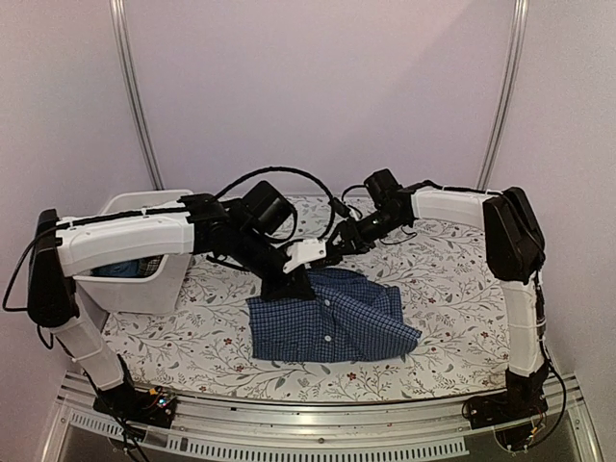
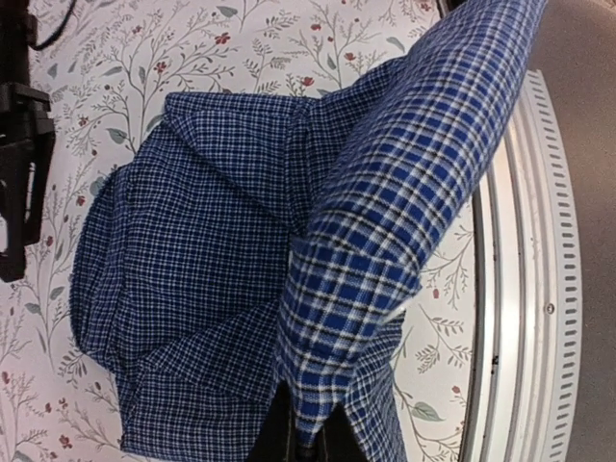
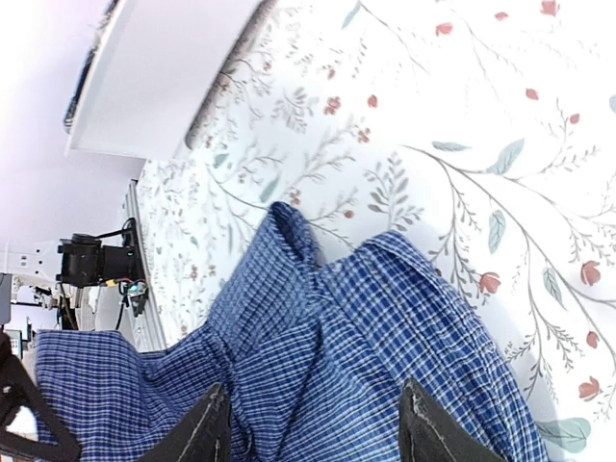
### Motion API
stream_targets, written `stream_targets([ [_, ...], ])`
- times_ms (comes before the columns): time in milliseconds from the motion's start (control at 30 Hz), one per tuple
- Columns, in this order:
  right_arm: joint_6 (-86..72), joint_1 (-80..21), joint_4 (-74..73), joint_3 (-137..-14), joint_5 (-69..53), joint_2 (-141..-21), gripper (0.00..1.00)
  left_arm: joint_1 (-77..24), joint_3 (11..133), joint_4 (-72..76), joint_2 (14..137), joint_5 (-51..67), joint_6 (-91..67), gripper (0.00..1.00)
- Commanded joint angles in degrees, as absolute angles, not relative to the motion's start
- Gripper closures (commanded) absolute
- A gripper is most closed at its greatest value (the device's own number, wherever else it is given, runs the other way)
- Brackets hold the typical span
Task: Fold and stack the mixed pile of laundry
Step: Fold the 2/3-rectangle-folded shirt at the center of the board.
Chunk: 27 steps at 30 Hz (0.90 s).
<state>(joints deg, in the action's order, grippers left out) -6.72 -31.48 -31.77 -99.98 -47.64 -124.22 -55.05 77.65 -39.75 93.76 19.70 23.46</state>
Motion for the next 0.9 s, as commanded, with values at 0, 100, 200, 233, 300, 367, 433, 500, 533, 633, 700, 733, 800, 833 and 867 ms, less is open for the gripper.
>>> stream_targets([
  [0, -8.56, -32.35, -30.52, -100.90, -42.79, -131.60, 0.44, -50.34, 82.70, -38.03, 99.47, 19.33, 26.21, 1.00],
  [100, -7.85, -32.27, -31.53, -101.97, -40.92, -134.87, 0.52, -47.75, 85.65, -37.48, 103.21, 18.47, 27.73, 1.00],
  [200, -6.55, -32.26, -32.93, -102.11, -43.33, -138.12, 0.59, -44.85, 89.96, -36.49, 108.14, 17.60, 28.73, 1.00],
  [233, -6.03, -32.26, -33.28, -102.01, -44.70, -138.83, 0.60, -43.99, 91.32, -36.09, 109.53, 17.54, 28.98, 1.00],
  [300, -5.28, -32.18, -33.48, -101.50, -46.95, -138.90, 0.61, -42.60, 93.82, -35.28, 112.20, 17.46, 29.89, 0.99],
  [367, -4.41, -32.09, -33.49, -101.34, -48.10, -137.87, 0.61, -41.45, 95.42, -34.35, 114.55, 17.64, 30.97, 0.99],
  [433, -3.93, -31.78, -33.72, -101.62, -48.85, -136.97, 0.60, -40.18, 96.39, -33.09, 116.49, 18.11, 31.53, 0.99],
  [500, -3.88, -31.06, -34.35, -102.13, -47.94, -136.10, 0.58, -38.94, 96.74, -32.07, 118.31, 18.80, 31.99, 0.98],
  [533, -4.21, -30.44, -34.57, -102.28, -46.98, -135.58, 0.55, -38.56, 96.70, -31.47, 119.14, 18.87, 32.23, 0.96],
  [633, -6.52, -27.89, -34.58, -102.03, -40.95, -132.61, 0.44, -37.83, 96.90, -29.89, 121.60, 18.25, 32.41, 0.94],
  [700, -8.05, -26.00, -34.25, -101.52, -37.01, -129.69, 0.39, -37.73, 96.96, -28.25, 122.93, 17.91, 32.45, 0.91],
  [733, -8.49, -25.10, -34.12, -101.21, -34.53, -128.51, 0.36, -37.74, 97.34, -27.31, 123.65, 17.48, 32.27, 0.89],
  [800, -9.77, -22.63, -34.12, -100.50, -29.13, -125.29, 0.32, -37.51, 99.03, -26.62, 125.33, 16.25, 31.47, 0.84],
  [833, -10.26, -21.54, -34.13, -100.01, -27.23, -124.40, 0.30, -37.27, 99.86, -25.99, 126.16, 14.80, 30.50, 0.81],
  [867, -10.92, -20.06, -34.06, -99.23, -26.69, -123.25, 0.29, -36.94, 100.79, -25.64, 126.69, 13.13, 28.89, 0.76],
])
